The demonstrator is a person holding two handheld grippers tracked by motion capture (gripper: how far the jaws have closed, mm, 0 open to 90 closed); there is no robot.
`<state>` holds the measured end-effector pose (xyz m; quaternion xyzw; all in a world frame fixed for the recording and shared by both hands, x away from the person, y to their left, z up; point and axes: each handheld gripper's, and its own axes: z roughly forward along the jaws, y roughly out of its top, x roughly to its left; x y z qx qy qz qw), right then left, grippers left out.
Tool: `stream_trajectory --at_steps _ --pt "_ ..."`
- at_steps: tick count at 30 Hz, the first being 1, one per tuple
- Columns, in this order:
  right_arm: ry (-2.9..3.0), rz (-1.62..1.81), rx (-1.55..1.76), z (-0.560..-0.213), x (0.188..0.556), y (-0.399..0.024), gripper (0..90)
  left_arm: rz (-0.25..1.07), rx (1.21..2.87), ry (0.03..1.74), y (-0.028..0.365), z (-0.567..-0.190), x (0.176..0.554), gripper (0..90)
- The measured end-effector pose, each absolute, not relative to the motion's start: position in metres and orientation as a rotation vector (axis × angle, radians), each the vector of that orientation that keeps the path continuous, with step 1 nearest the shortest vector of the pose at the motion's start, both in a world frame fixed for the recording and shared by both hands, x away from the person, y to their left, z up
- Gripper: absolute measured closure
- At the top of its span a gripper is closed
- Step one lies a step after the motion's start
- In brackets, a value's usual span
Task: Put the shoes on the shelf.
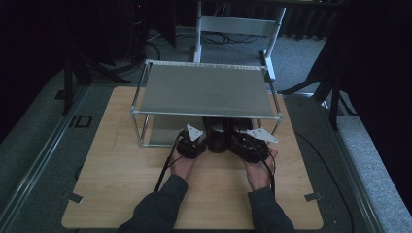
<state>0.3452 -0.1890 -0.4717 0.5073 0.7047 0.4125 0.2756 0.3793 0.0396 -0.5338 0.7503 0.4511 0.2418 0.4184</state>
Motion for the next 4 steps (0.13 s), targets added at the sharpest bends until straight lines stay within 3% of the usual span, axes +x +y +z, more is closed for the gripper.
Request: stream_trajectory --at_steps 4 --pt "1.919 1.074 1.376 -0.478 0.343 -0.1999 37.3 0.596 1.898 1.121 0.0457 -0.5333 0.3707 62.3"
